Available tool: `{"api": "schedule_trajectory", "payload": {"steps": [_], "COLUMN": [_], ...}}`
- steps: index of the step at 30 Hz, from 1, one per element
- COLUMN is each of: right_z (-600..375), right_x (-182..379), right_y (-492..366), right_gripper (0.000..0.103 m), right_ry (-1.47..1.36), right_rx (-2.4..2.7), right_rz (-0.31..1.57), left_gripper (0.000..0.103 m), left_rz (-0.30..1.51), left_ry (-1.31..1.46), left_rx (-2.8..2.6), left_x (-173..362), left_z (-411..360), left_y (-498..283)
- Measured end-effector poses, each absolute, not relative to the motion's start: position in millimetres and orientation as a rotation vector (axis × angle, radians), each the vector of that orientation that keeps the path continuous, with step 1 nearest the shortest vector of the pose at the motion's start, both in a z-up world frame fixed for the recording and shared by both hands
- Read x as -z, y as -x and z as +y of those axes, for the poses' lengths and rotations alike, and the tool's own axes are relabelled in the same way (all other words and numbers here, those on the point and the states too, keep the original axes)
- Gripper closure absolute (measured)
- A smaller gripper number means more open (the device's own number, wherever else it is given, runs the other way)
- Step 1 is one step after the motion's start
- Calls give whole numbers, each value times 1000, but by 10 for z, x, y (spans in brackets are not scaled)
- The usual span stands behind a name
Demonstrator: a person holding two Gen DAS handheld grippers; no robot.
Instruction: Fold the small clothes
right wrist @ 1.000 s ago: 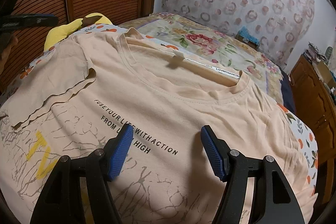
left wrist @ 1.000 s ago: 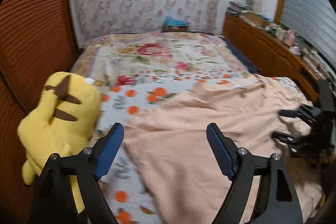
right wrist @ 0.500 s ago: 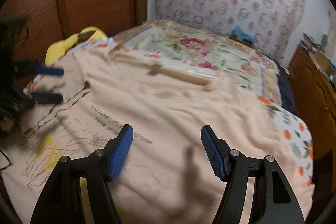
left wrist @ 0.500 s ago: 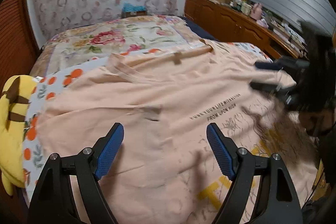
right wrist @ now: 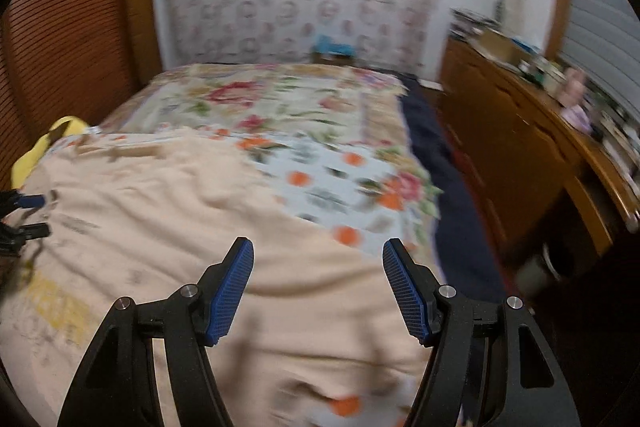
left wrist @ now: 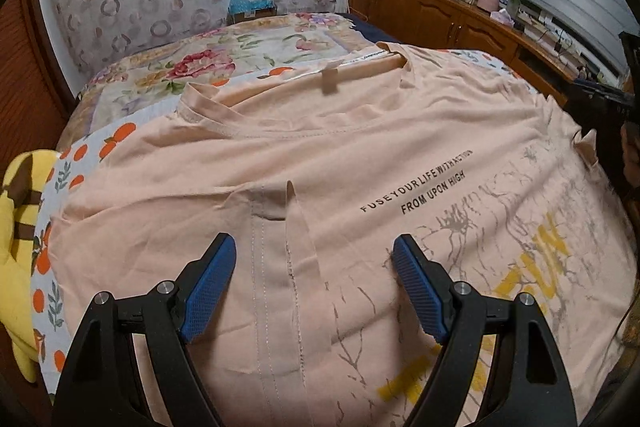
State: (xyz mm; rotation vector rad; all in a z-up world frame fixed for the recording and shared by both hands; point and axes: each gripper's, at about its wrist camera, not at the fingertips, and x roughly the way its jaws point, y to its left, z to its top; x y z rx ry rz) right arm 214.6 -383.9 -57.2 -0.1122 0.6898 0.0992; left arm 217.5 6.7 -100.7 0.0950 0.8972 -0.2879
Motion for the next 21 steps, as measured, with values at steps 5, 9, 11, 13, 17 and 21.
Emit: {"api": "schedule_trajectory", "payload": {"steps": [5, 9, 11, 13, 17, 21], "right_z": [-4114, -4130, -4198, -4278, -4368, -4425], "right_x": [746, 874, 898, 903, 861, 872], "right_y": [-2118, -2143, -2213, -2275, -2242, -2293], "right_gripper": [34, 34, 34, 34, 34, 39], "right_ry": [40, -3, -16, -31, -68, -126], "right_rx": [-34, -38, -34, -29, -39, -64], "right_rz": [746, 789, 803, 816, 837, 850], "left_gripper": [16, 12, 12, 11, 11, 11], "left_rz": [895, 901, 901, 900, 900, 901], "left_ry": [-118, -125, -125, -126, -126, -124], "left_rx": [282, 287, 287, 286, 286, 288], "left_x": [1018, 1027, 1026, 1025, 1024, 1024], "left_z": [39, 11, 11, 14, 12, 19], "left_y": [-2178, -2196, -2200, -2202, -2202, -2207]}}
